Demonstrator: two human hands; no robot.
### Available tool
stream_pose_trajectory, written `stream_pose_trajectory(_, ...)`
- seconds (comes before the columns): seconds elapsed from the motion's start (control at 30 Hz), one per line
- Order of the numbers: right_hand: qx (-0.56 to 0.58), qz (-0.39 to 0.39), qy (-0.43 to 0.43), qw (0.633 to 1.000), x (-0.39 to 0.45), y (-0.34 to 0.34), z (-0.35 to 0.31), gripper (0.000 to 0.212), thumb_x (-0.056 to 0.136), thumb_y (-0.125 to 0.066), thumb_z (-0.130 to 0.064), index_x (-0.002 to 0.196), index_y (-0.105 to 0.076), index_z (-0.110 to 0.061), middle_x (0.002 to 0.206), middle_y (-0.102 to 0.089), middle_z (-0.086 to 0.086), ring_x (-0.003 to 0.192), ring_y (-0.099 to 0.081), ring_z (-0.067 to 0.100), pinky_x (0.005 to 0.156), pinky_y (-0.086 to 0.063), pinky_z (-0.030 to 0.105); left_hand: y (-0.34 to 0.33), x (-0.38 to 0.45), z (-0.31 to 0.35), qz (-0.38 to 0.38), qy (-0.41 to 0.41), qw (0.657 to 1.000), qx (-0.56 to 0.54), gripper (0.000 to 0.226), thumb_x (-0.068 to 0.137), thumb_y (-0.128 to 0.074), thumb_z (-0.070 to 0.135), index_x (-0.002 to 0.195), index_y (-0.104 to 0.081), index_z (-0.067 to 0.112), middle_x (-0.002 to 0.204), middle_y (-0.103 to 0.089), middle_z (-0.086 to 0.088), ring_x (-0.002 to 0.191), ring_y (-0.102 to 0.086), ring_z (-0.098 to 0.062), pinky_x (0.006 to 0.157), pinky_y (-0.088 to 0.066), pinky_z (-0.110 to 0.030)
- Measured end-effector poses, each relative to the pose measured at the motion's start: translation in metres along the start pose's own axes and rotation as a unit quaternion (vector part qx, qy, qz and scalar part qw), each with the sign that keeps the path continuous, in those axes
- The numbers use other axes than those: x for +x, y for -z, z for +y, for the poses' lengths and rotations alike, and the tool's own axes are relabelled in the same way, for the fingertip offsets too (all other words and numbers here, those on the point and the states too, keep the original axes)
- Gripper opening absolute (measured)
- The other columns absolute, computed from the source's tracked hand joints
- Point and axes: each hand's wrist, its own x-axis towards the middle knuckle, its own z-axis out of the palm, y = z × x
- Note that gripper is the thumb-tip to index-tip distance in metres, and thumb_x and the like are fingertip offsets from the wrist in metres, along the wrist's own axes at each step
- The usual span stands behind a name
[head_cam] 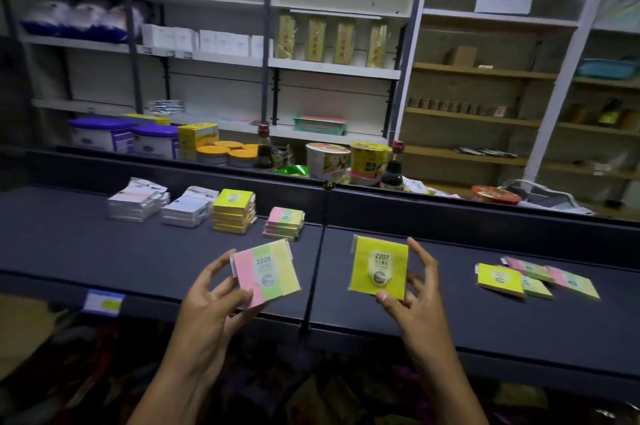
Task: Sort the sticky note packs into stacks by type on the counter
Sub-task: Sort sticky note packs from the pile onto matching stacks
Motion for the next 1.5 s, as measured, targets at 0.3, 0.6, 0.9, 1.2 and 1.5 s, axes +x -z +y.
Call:
stream_pose_trajectory(0.3, 0.028, -0.050, 0.016, 0.998, 0.028, -0.058, -0.001, 0.083, 0.088, -0.062, 0.011, 0.142, -0.034, -0.046, 0.111, -0.064, 0.003, 0.099, -0.070, 0.009, 0.077, -0.054, 0.021, 0.029, 0.019, 0.031, 0.081, -0.113, 0.989, 0.046, 0.054, 0.088, -0.060, -0.009, 0.130, -0.059, 0.026, 0.119, -0.067, -0.007, 0.104, -0.069, -0.022, 0.068, -0.061, -0.028)
stream_pose_trajectory(0.6, 0.050, -0.077, 0.028, 0.995, 0.066, -0.087, 0.013, 0.082, 0.087, -0.062, 0.013, 0.142, -0.036, -0.041, 0.111, -0.063, -0.004, 0.096, -0.071, 0.009, 0.075, -0.055, 0.017, 0.046, 0.047, 0.036, 0.138, -0.161, 0.974, 0.085, 0.039, 0.088, -0.063, -0.004, 0.116, -0.063, 0.022, 0.112, -0.071, -0.009, 0.103, -0.070, -0.025, 0.069, -0.061, -0.029)
stream_pose_trajectory(0.9, 0.026, -0.087, 0.045, 0.995, 0.103, -0.143, 0.012, 0.081, 0.084, -0.071, 0.006, 0.142, -0.035, -0.038, 0.114, -0.059, -0.003, 0.097, -0.070, 0.002, 0.072, -0.055, 0.015, 0.077, 0.081, 0.059, 0.141, -0.188, 0.970, 0.067, 0.035, 0.088, -0.061, -0.007, 0.112, -0.065, 0.018, 0.109, -0.072, -0.007, 0.100, -0.071, -0.021, 0.069, -0.061, -0.027)
stream_pose_trajectory(1.2, -0.018, -0.058, 0.052, 0.997, 0.136, -0.226, 0.016, 0.080, 0.084, -0.074, 0.002, 0.140, -0.036, -0.040, 0.113, -0.061, -0.002, 0.101, -0.070, 0.013, 0.083, -0.060, 0.033, 0.130, 0.155, 0.076, 0.088, -0.171, 0.980, 0.051, 0.036, 0.090, -0.057, -0.011, 0.112, -0.066, 0.016, 0.105, -0.072, -0.004, 0.098, -0.071, -0.016, 0.071, -0.061, -0.029)
stream_pose_trajectory(1.5, -0.095, -0.010, 0.037, 0.995, 0.169, -0.267, 0.018, 0.082, 0.080, -0.080, -0.007, 0.141, -0.036, -0.038, 0.108, -0.066, -0.009, 0.103, -0.065, 0.010, 0.071, -0.059, 0.028, 0.161, 0.215, 0.090, 0.033, -0.141, 0.988, 0.055, 0.036, 0.089, -0.059, -0.010, 0.112, -0.067, 0.017, 0.104, -0.073, -0.001, 0.096, -0.072, -0.014, 0.070, -0.061, -0.028)
